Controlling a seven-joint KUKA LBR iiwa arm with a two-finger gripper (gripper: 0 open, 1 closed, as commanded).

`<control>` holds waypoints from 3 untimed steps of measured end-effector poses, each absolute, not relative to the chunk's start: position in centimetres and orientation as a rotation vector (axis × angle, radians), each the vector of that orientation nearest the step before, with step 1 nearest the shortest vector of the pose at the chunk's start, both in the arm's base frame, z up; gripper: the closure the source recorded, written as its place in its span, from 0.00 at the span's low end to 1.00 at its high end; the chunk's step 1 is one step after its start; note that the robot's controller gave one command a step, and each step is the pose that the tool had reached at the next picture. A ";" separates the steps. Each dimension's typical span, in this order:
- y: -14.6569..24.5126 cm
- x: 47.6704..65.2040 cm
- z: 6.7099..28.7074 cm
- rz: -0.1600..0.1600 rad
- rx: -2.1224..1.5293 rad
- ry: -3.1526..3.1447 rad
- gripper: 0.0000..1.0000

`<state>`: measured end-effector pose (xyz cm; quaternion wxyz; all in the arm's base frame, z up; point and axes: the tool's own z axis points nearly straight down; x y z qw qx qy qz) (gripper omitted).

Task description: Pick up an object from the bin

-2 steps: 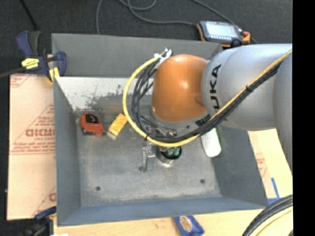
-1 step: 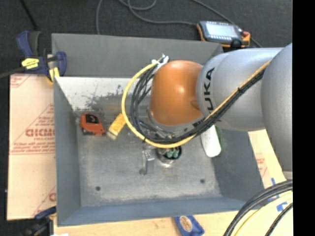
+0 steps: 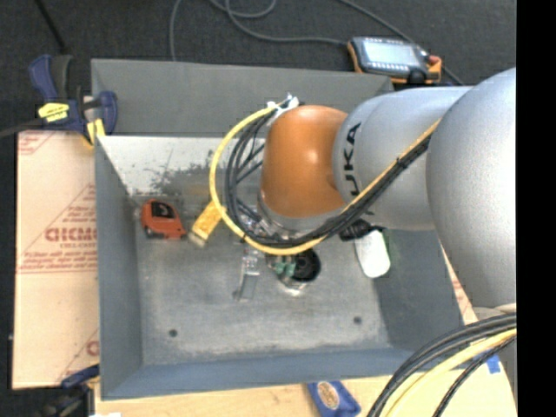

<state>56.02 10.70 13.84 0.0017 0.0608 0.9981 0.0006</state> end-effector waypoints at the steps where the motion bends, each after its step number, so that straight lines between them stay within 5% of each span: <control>1: 10.1 55.7 12.7 -0.001 0.143 3.138 0.00; 2: 9.7 56.2 14.4 -0.001 -0.130 3.138 0.00; 3: 7.3 58.3 20.3 0.001 0.091 3.141 0.00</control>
Offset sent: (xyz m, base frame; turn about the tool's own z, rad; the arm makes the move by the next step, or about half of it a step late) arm 0.0153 -0.0147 0.0594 0.2878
